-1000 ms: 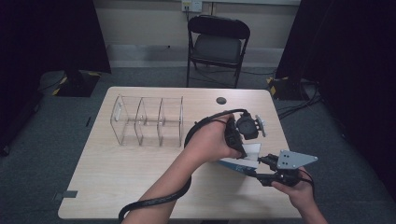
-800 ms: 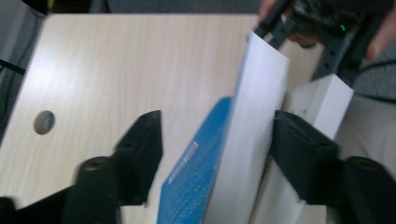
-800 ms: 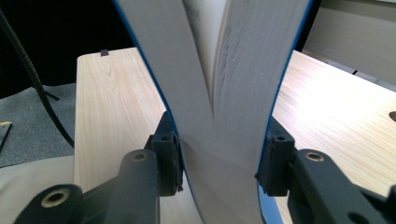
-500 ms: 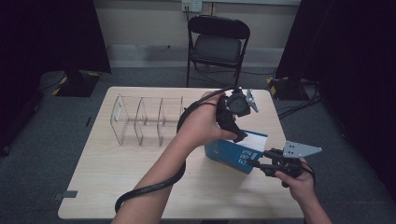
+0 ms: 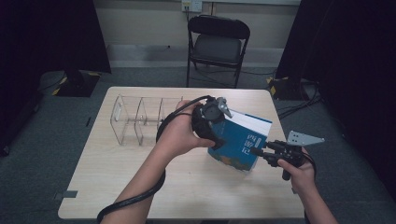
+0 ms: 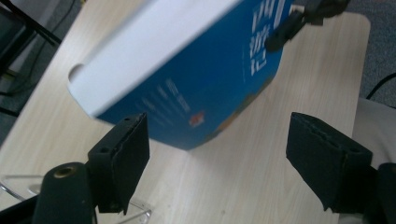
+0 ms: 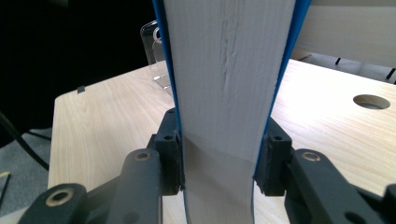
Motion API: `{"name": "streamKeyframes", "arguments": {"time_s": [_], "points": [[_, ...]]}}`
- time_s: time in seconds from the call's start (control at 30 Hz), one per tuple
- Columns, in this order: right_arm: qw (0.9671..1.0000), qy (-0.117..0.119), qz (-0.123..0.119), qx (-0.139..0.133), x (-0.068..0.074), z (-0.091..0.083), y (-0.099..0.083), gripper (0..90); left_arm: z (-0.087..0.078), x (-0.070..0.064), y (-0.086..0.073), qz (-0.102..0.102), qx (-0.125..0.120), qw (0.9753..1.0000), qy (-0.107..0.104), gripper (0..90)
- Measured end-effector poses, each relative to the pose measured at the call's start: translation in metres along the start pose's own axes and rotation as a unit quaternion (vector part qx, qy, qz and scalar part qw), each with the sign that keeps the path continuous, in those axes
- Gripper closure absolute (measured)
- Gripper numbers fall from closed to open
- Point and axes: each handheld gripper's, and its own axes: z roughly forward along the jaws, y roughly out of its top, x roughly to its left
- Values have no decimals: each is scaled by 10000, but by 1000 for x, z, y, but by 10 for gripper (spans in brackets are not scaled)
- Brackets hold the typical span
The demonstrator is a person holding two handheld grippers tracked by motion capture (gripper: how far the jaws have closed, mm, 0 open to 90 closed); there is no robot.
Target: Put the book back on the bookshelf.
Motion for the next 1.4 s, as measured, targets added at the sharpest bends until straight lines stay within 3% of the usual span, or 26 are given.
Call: {"name": "streamKeyframes", "arguments": {"time_s": [0.37,0.47,0.67,0.9,0.97,1.03,1.27,1.4], "points": [[9999,-95,41,18,2,0,0,593,26,-3,-29,-221,112,9994,-254,209],[9991,-369,-74,180,4,1,6,577,34,-5,-37,-256,160,9990,-317,209],[9990,-275,-259,257,5,5,15,542,53,-7,-56,-431,236,9976,-492,205],[9966,-586,-480,331,14,13,38,503,66,-12,-74,-536,247,9964,-605,206],[9965,-604,-373,449,15,15,42,504,68,-13,-80,-571,241,9961,-625,207],[9968,-544,-56,576,17,15,47,530,70,-13,-86,-598,254,9959,-622,208],[9922,-742,109,997,22,18,63,533,76,-16,-107,-771,340,9942,-666,217],[9873,-1038,168,1195,25,20,70,514,79,-18,-116,-791,390,9938,-677,219]]}}
